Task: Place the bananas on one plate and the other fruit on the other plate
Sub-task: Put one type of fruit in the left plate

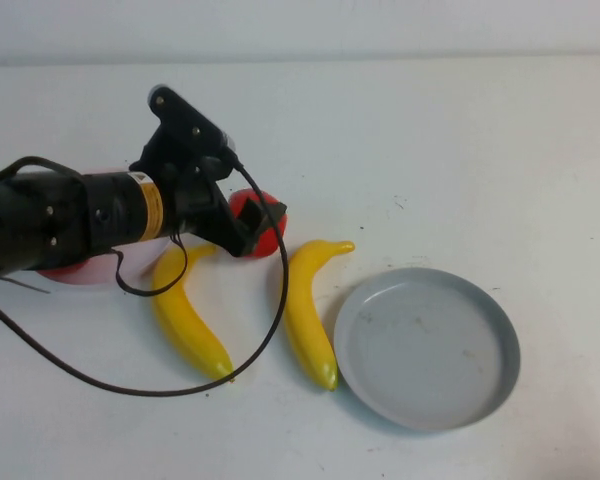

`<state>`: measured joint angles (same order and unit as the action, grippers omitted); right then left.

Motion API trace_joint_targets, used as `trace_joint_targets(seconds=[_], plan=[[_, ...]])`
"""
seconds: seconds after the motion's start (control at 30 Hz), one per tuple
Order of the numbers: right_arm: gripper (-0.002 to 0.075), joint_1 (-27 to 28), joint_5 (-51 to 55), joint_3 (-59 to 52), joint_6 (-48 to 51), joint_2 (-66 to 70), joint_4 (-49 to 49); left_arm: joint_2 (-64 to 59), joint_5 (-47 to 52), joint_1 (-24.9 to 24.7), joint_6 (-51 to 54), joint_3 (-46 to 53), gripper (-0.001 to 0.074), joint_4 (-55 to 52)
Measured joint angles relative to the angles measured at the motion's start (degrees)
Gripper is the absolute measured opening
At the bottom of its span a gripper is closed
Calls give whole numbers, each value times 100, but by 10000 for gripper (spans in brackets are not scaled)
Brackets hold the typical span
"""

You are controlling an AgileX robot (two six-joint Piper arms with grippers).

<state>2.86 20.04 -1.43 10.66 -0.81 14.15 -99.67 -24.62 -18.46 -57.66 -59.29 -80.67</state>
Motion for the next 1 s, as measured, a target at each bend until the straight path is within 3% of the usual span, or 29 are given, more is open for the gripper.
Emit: trace_joint_targets(seconds=[0.53, 0.93, 1.0], plan=[[-18, 0, 0, 0, 0, 0, 0, -1191, 327, 9, 549, -741, 668, -5], [-18, 0, 0, 0, 0, 0, 0, -1196, 398, 9, 340, -781, 667, -527], [-18, 0, 0, 0, 0, 0, 0, -1196, 410, 9, 326, -789, 638, -527]])
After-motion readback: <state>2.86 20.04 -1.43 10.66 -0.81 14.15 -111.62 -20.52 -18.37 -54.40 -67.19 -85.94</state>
